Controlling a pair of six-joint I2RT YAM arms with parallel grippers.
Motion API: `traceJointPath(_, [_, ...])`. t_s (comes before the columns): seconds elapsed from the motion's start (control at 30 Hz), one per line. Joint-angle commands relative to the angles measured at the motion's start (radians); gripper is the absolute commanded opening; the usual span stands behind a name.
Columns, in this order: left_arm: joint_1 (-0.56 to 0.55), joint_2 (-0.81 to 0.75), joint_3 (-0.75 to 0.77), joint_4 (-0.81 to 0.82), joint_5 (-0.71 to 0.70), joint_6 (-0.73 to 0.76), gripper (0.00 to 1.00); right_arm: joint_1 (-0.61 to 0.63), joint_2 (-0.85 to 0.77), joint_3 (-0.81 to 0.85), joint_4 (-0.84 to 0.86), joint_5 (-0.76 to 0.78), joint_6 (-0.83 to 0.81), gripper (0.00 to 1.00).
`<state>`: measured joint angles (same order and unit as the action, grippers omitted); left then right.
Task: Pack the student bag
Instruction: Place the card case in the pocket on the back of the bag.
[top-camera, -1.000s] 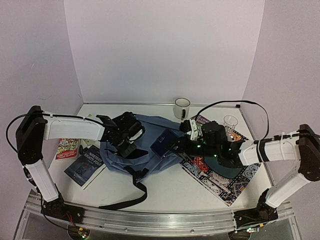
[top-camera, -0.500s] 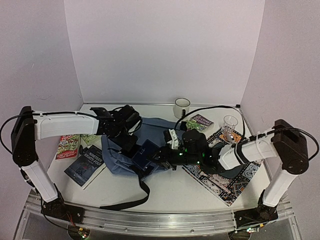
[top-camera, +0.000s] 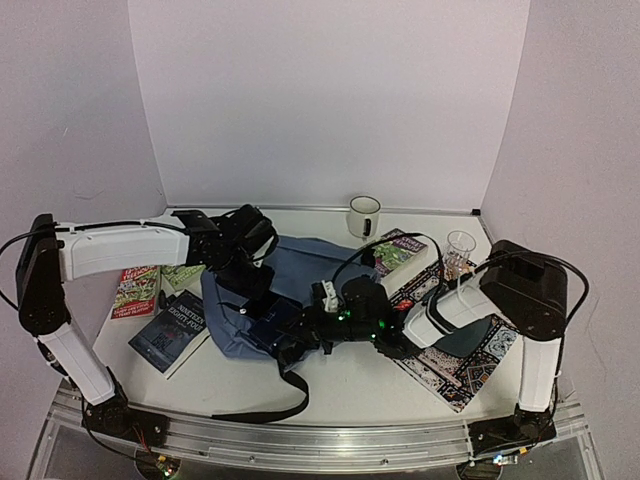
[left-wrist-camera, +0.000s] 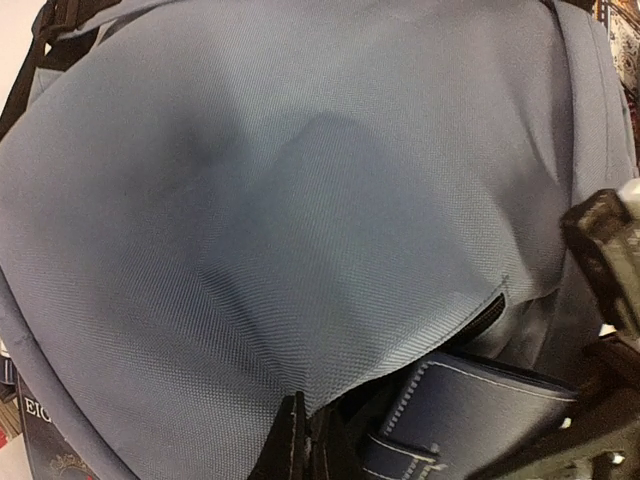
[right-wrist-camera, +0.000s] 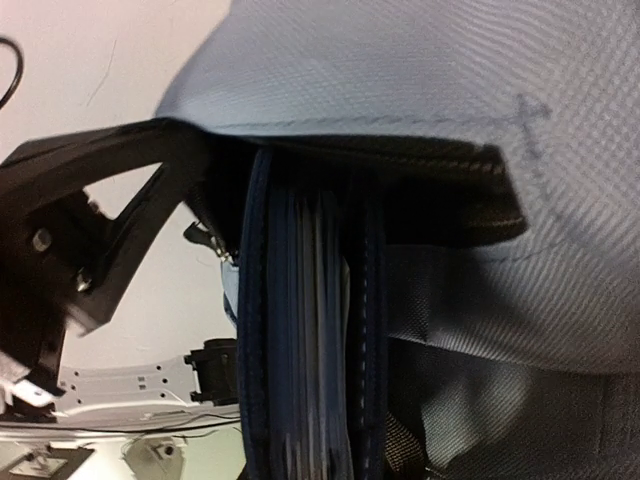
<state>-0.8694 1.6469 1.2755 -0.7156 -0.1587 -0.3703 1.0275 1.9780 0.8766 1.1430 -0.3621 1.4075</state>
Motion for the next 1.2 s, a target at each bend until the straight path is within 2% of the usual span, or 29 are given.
traceJointPath(0.0, [-0.007,-0.096,0.044,0.071,0.062,-0.035,0.00,0.003,0.064,0.052,0.145,-0.028,0.104,0.00])
traceJointPath(0.33, [-0.006,-0.121,-0.018,0.083,0.115,-0.035,0.00,-0.021,0.045,-0.017,0.269,0.084,0.158,0.00])
traceJointPath(0.5, [-0.006,-0.143,-0.066,0.076,0.075,-0.018,0.00,-0.046,0.015,-0.056,0.337,0.168,0.172,0.00])
traceJointPath(0.57, [-0.006,-0.141,-0.077,0.058,0.018,-0.002,0.00,-0.057,0.012,-0.059,0.386,0.173,0.178,0.00])
traceJointPath(0.7, [-0.005,-0.125,-0.077,0.036,-0.043,0.027,0.00,-0.063,0.011,-0.046,0.440,0.180,0.180,0.00])
traceJointPath(0.87, [-0.005,-0.118,-0.066,0.038,0.055,0.036,0.00,-0.064,0.037,-0.009,0.473,0.211,0.184,0.00])
traceJointPath(1.17, [-0.005,-0.085,-0.082,0.034,0.027,0.046,0.00,-0.068,0.048,0.030,0.567,0.253,0.222,0.00])
